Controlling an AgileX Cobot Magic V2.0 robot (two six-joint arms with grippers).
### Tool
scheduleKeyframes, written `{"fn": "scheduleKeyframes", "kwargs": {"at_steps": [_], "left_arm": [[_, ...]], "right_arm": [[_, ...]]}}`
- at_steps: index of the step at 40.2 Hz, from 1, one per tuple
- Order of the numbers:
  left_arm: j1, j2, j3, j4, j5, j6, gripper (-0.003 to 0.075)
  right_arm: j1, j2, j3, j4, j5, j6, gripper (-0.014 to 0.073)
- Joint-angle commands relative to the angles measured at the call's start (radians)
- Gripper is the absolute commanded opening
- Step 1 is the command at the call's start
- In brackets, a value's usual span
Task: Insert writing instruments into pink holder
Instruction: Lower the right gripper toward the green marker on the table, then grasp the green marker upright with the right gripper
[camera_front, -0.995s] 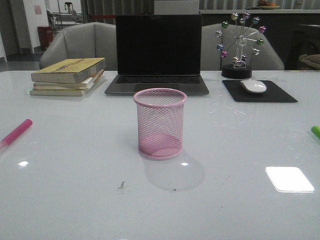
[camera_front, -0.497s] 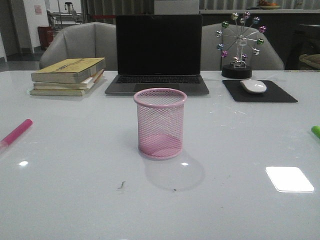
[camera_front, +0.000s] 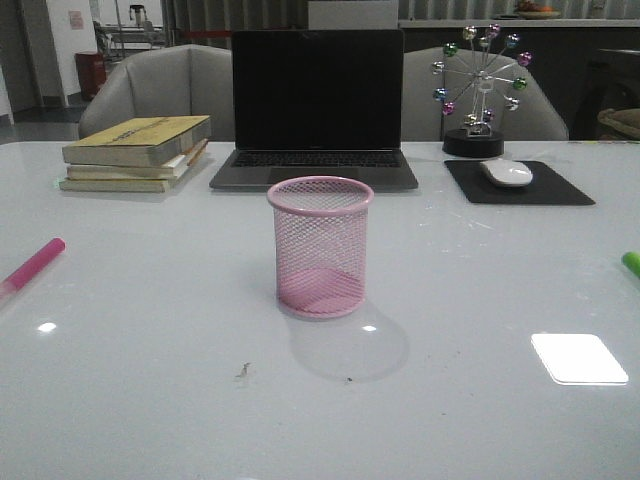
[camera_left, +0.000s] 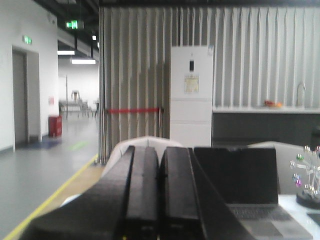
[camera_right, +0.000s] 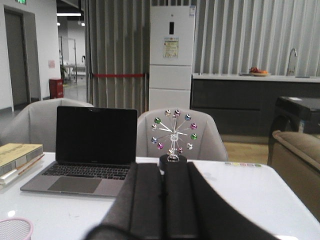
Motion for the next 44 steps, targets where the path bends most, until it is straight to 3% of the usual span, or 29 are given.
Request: {"fn": "scheduleKeyframes", "kwargs": {"at_steps": [1, 6, 16, 30, 33, 41, 44], "left_arm": [[-0.001, 0.108, -0.113, -0.005, 0.073, -0.005, 0.0091], [-0.001, 0.206, -0.175, -0.005, 0.218, -0.005, 0.0091], [-0.001, 0.359, -0.137, -0.007, 0.345, -0.005, 0.0091], [-0.001, 0.487, -0.102, -0.03, 0.354, -0.005, 0.011], [-0.001, 0.5, -0.102, -0.023, 0.349, -0.005, 0.0192], [-0.001, 0.515, -0.102, -0.009, 0.341, -0.005, 0.0571], [-0.004, 0.515, -0.102, 0.005, 0.341, -0.005, 0.061]], "right_arm": [[0.001, 0.096, -0.112, -0.007, 0.027, -0.002, 0.0029], [0.001, 0.199, -0.17, -0.006, 0.138, -0.002, 0.0029], [0.001, 0.367, -0.149, -0.006, 0.335, -0.002, 0.0029], [0.001, 0.551, -0.08, -0.004, 0.377, -0.002, 0.0032], [0.001, 0.58, -0.08, 0.007, 0.394, -0.002, 0.0073], [0.001, 0.648, -0.08, 0.047, 0.384, -0.002, 0.0413], [-0.002, 0.685, -0.09, 0.047, 0.372, 0.004, 0.0477]]}}
